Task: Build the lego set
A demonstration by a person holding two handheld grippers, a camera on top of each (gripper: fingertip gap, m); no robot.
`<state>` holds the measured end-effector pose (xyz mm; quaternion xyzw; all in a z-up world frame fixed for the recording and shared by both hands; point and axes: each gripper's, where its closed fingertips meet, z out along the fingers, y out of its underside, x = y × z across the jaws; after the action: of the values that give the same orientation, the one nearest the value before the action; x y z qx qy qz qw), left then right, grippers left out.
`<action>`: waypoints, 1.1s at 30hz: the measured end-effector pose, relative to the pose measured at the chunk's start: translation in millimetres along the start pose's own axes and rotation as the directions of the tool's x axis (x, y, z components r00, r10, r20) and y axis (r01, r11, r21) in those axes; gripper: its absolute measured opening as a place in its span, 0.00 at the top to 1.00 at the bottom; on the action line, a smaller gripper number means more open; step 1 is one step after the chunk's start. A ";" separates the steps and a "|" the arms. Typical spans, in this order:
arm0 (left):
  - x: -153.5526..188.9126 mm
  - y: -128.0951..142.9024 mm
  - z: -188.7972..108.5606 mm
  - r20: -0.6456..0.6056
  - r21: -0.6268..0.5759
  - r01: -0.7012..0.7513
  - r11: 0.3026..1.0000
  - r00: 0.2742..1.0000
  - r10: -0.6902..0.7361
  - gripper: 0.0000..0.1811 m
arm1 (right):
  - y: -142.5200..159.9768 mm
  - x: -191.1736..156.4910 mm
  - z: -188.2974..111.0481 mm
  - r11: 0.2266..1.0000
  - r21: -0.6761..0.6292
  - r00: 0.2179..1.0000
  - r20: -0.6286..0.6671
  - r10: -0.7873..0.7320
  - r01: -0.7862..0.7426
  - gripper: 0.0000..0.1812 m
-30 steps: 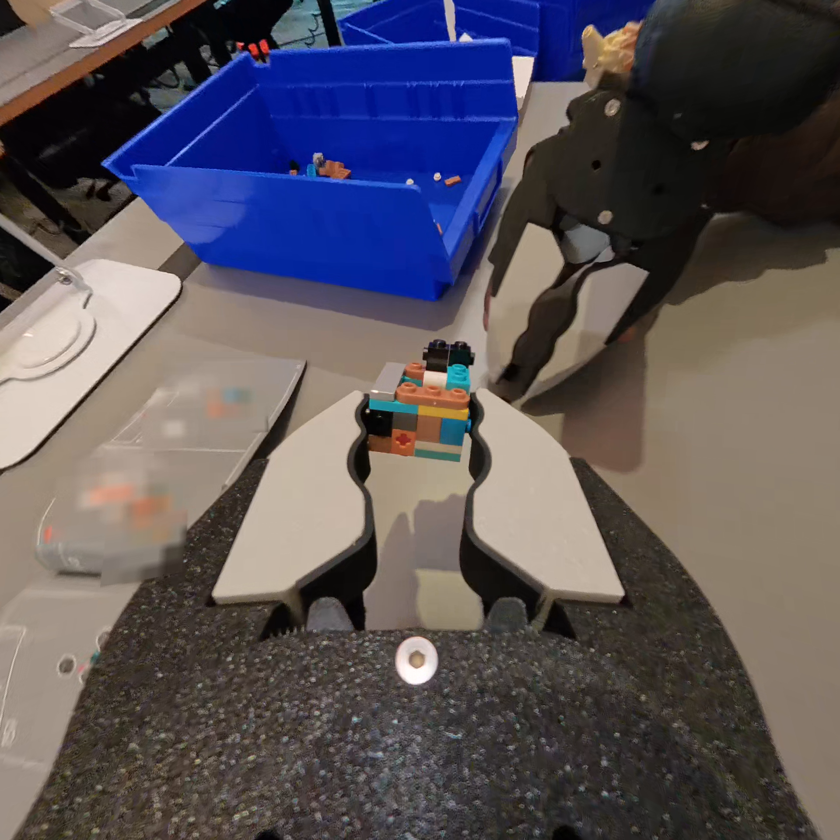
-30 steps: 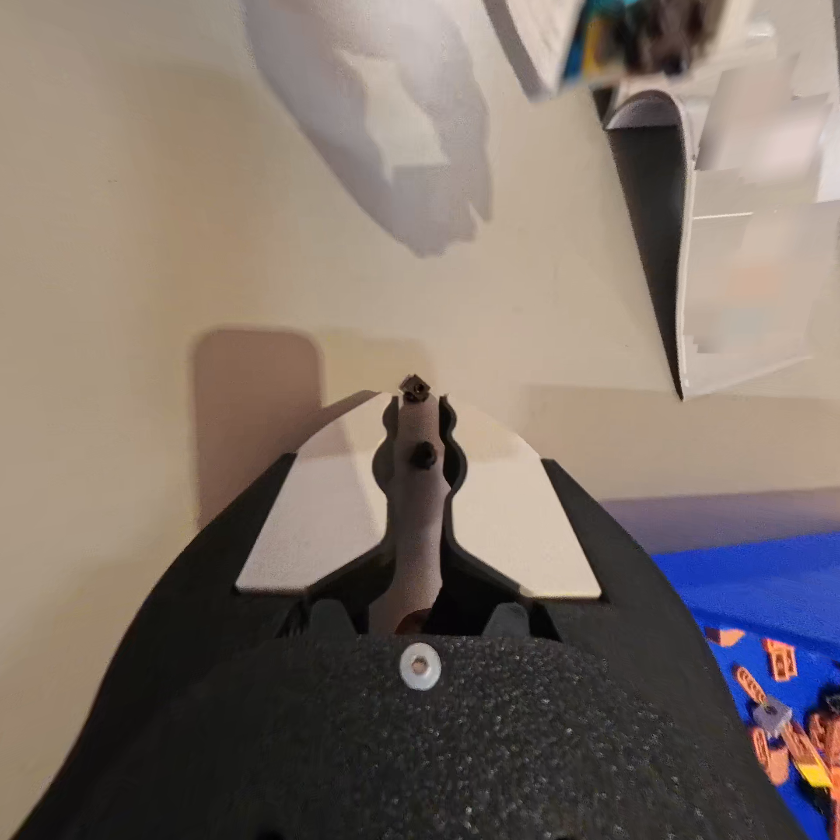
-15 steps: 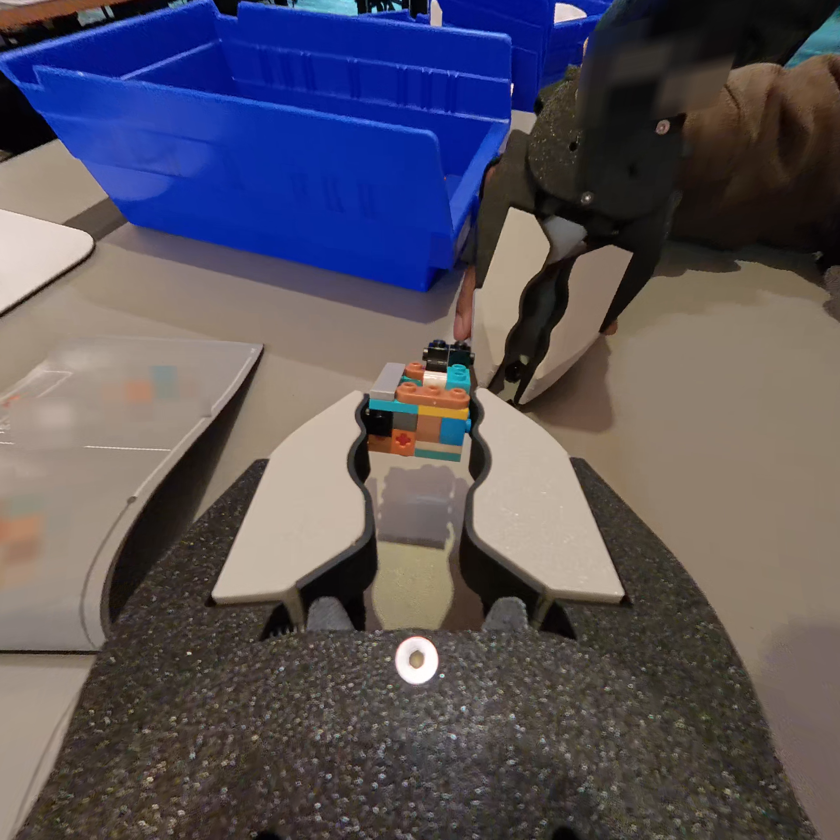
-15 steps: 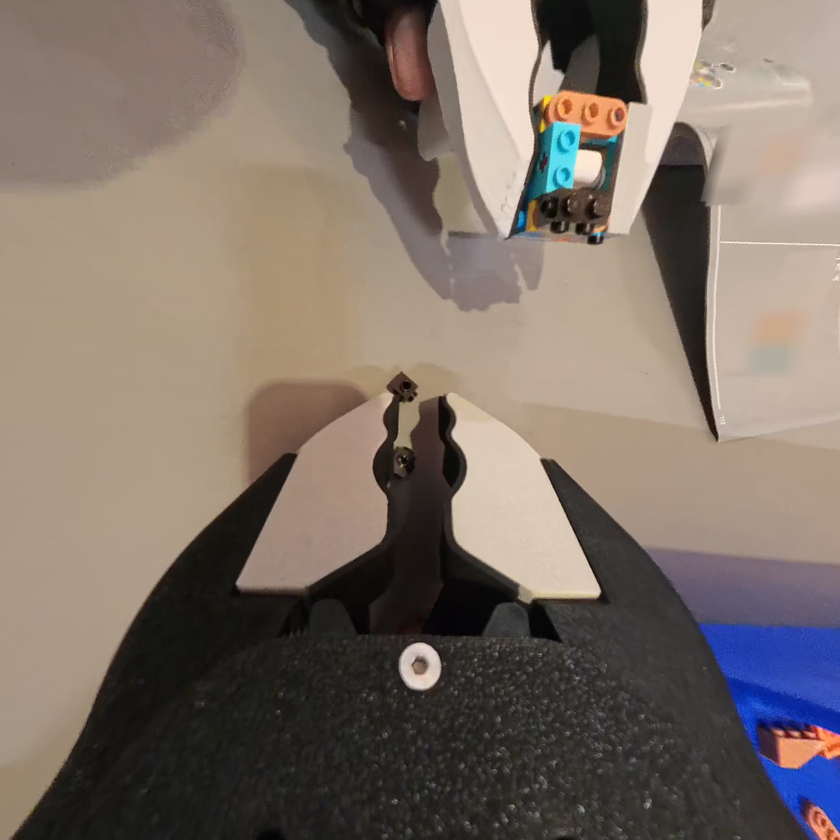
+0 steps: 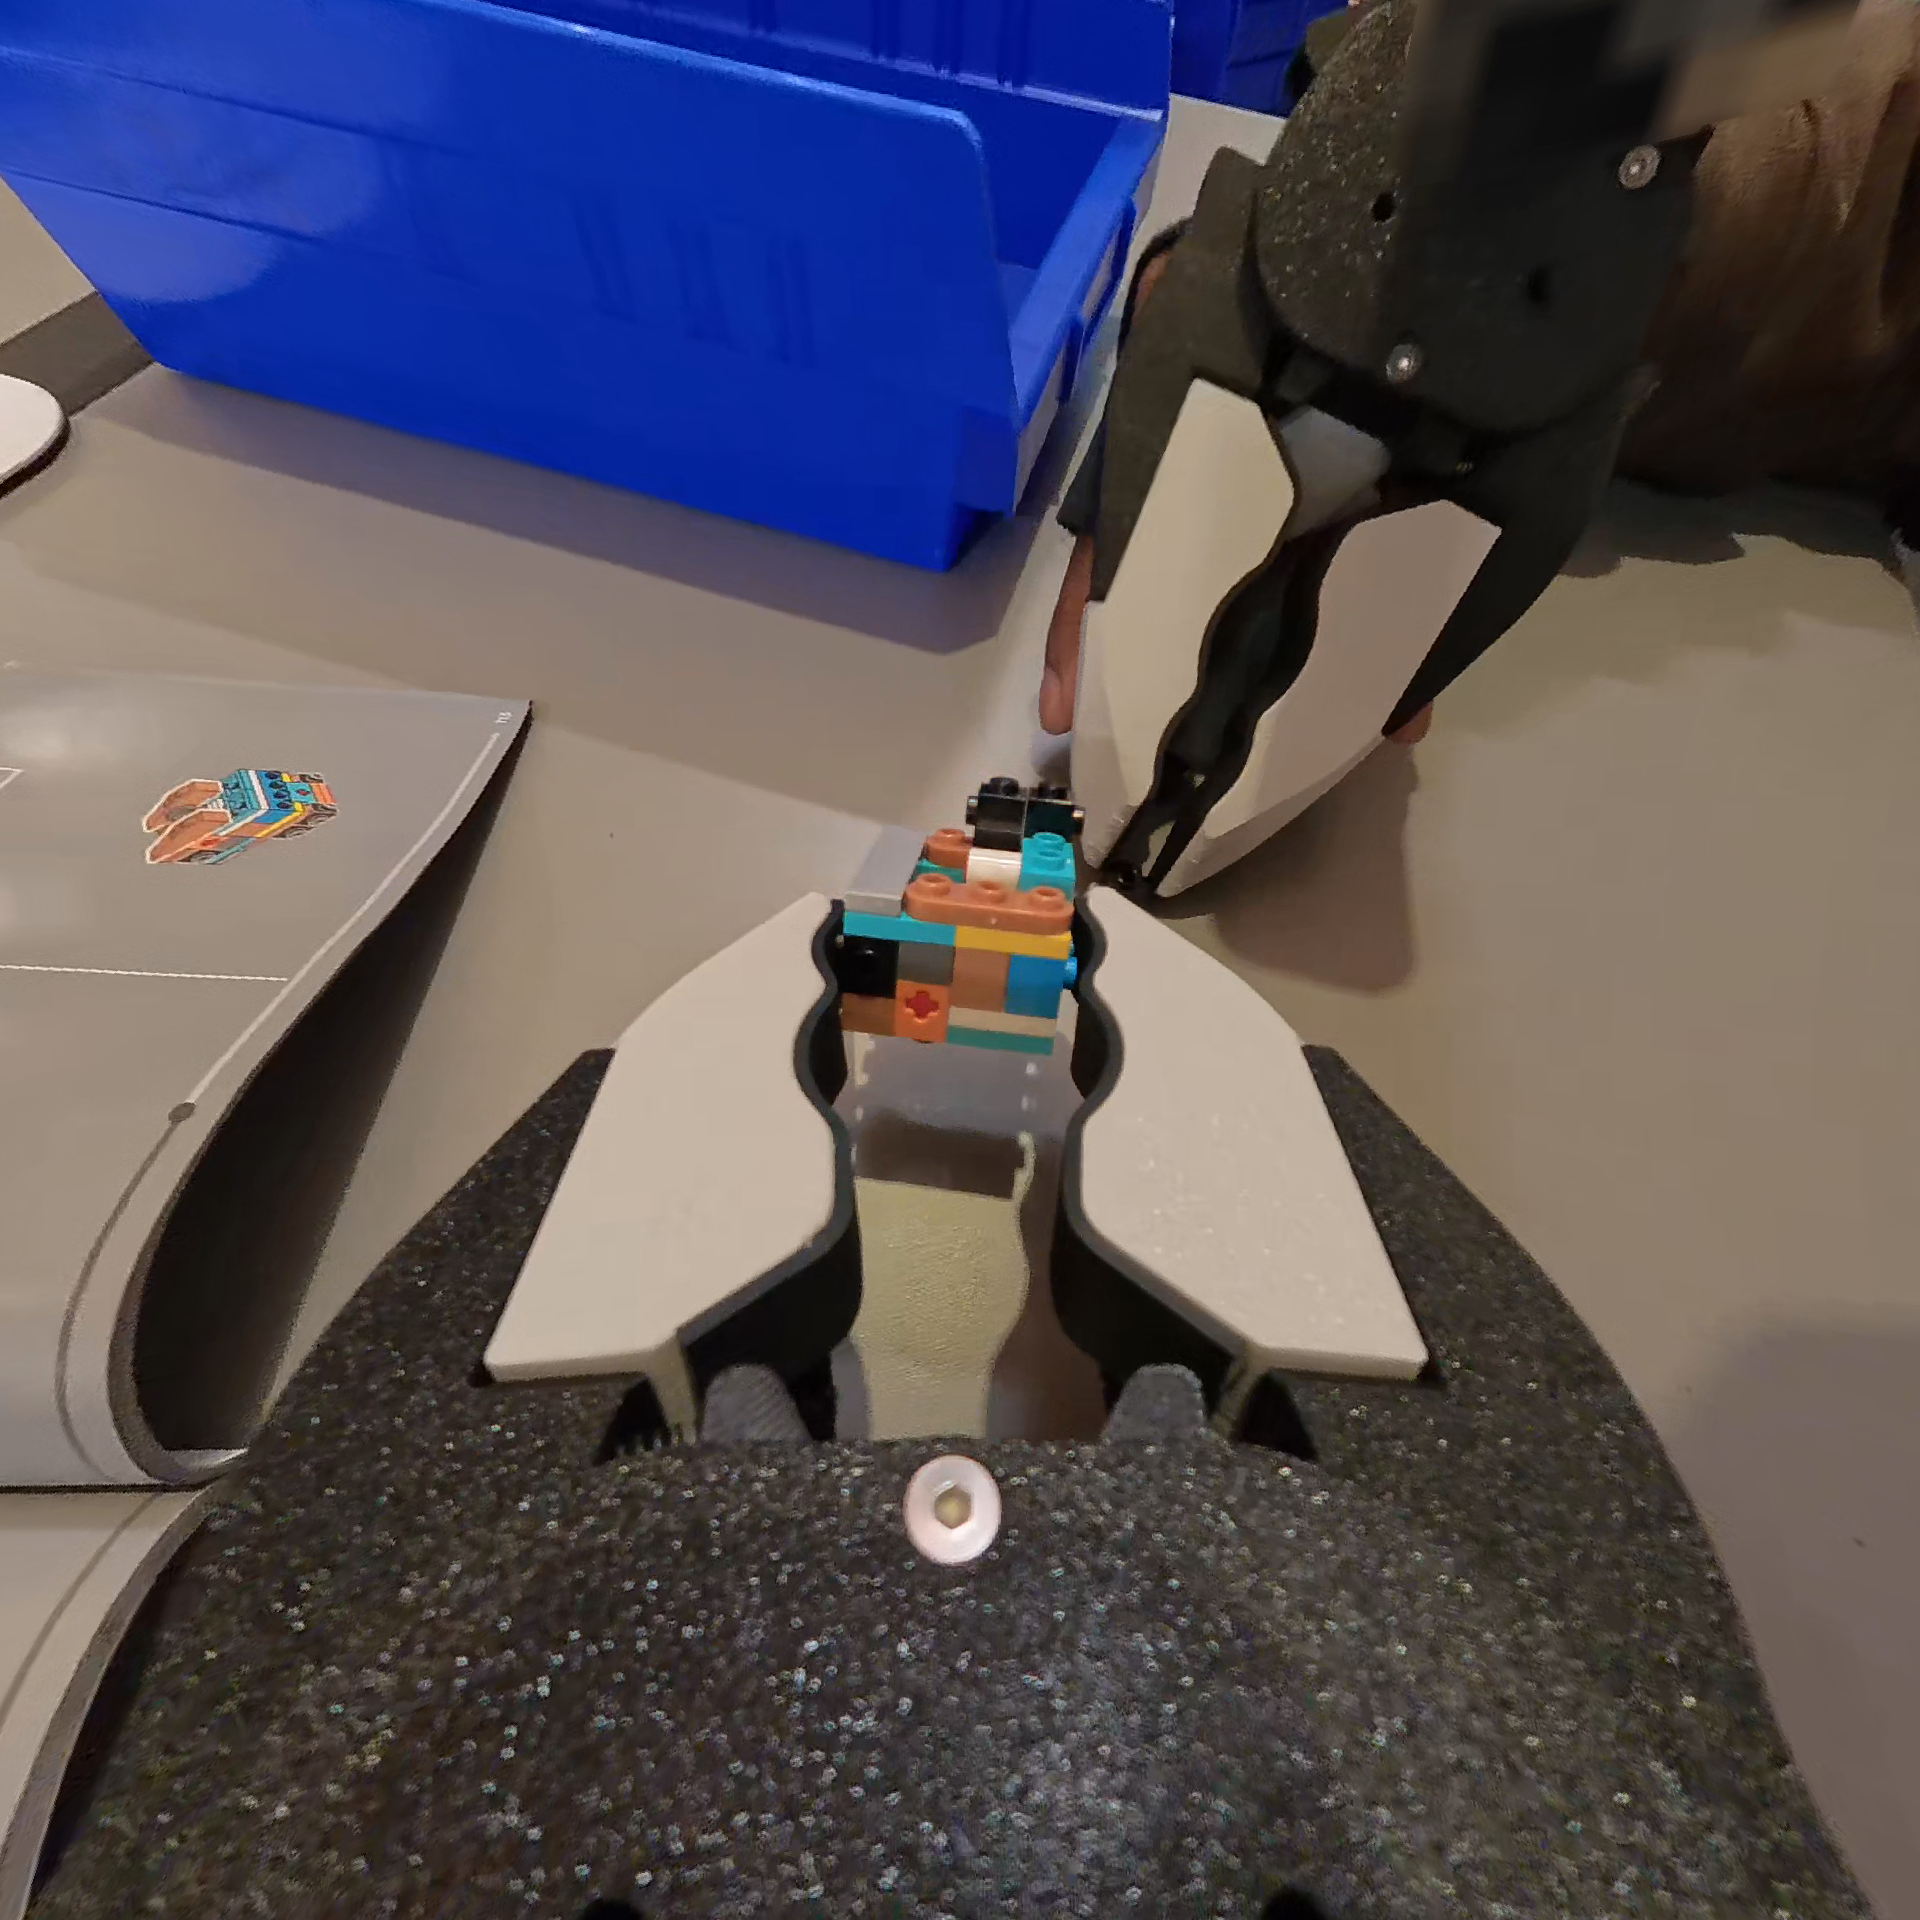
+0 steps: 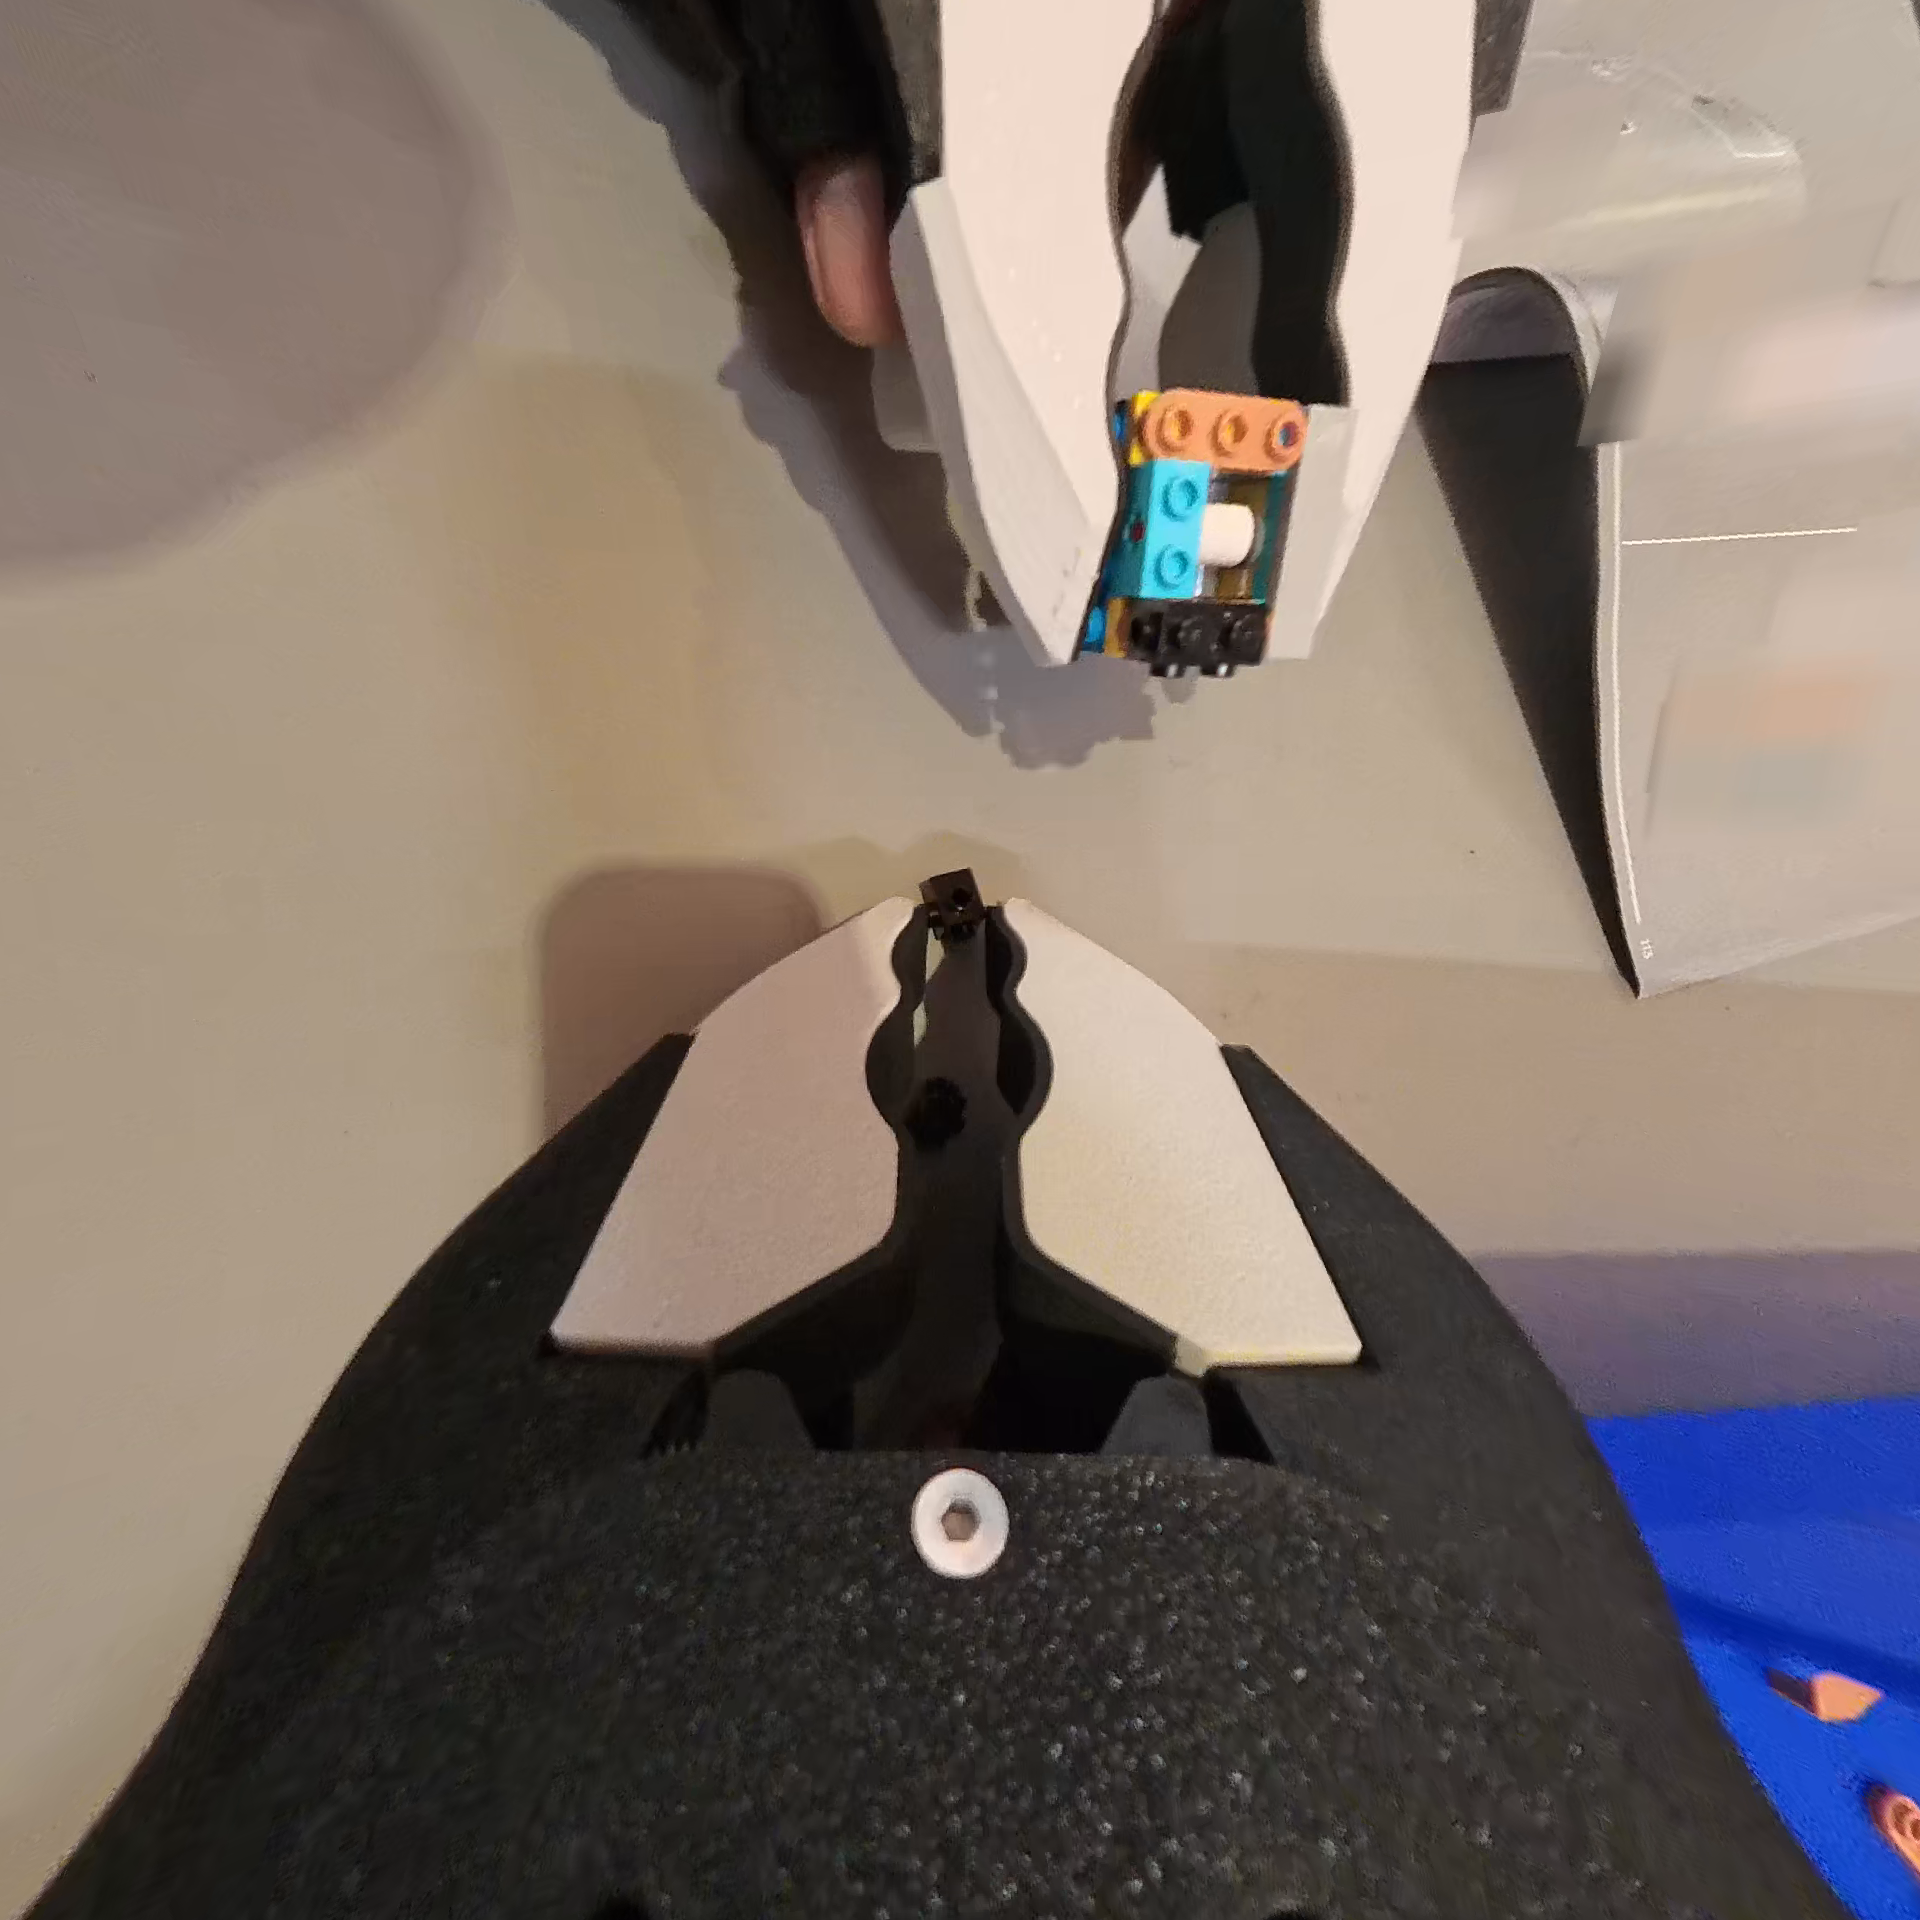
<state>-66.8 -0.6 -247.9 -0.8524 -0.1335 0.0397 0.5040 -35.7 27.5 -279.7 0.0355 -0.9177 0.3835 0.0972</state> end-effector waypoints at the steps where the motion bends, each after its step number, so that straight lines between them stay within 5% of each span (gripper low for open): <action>1: 1.4 0.5 0.5 -0.005 -0.004 -0.002 1.000 1.000 0.002 0.77 | -0.6 0.6 -0.4 1.000 0.011 1.000 -0.009 0.004 -0.004 0.94; 6: 3.5 4.2 3.0 0.012 -0.036 -0.034 0.999 0.999 0.034 0.77 | -8.1 7.0 -8.8 0.998 0.062 0.996 -0.088 0.003 0.003 0.94; 13: 2.9 12.3 10.2 0.095 -0.123 -0.043 0.992 0.994 0.055 0.78 | -55.6 21.7 -32.8 0.984 0.162 0.973 -0.226 -0.041 0.079 0.95; 20: 4.0 17.1 12.1 0.115 -0.163 -0.012 0.987 0.993 0.031 0.78 | -48.2 23.5 -13.3 0.997 -0.004 0.990 -0.120 -0.081 0.081 0.95; 33: -2.2 25.0 8.3 0.156 -0.220 -0.010 0.975 0.987 0.045 0.78 | -52.2 21.6 -1.0 0.996 -0.072 0.998 -0.037 -0.053 0.050 0.95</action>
<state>-65.9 -5.5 -273.9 -0.8985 -0.1654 0.1001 0.3942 -49.4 -8.3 -238.1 0.0482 -0.9274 0.3487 0.1263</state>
